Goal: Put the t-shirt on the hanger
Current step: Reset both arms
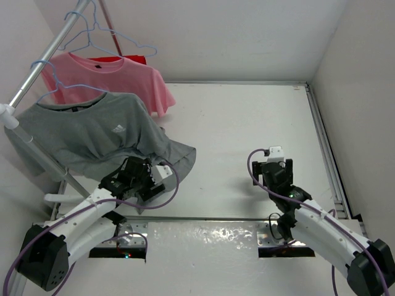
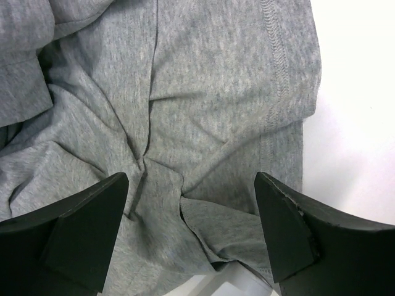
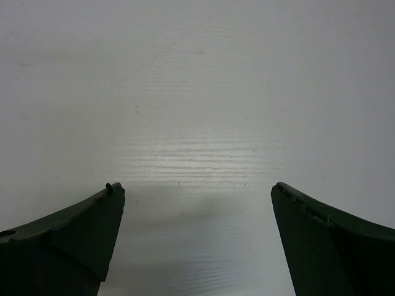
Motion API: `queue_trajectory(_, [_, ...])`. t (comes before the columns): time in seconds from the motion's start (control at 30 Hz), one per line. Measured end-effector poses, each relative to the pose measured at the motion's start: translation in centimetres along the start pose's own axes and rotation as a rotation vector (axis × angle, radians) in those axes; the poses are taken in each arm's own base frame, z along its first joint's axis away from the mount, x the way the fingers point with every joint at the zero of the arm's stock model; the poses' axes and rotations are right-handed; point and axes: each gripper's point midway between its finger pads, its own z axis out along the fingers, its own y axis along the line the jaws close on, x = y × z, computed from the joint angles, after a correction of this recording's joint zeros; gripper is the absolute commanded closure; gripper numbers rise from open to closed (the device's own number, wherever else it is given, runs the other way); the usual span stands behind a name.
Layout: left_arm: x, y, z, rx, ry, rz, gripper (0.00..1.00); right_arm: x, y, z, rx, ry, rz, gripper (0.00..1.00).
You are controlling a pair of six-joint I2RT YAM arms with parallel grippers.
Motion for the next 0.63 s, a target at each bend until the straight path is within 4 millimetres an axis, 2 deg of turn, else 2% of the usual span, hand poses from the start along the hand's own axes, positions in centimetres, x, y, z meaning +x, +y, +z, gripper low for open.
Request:
queue_trajectory(0.13, [-0.1, -0.1, 0.0, 0.006, -0.004, -0.001, 0.19, -0.9, -0.7, 0.1, 0.069, -0.046, 0.134, 0.01])
queue_trajectory(0.47, [0.1, -0.3, 0.1, 0.016, 0.002, -0.002, 0.19, 0.2, -2.4, 0.1, 0.169, -0.076, 0.228, 0.01])
queue_trajectory(0.63, [1.0, -1.5, 1.1, 0.083, 0.070, 0.009, 0.18, 0.8, -2.4, 0.2, 0.159, -0.110, 0.263, 0.01])
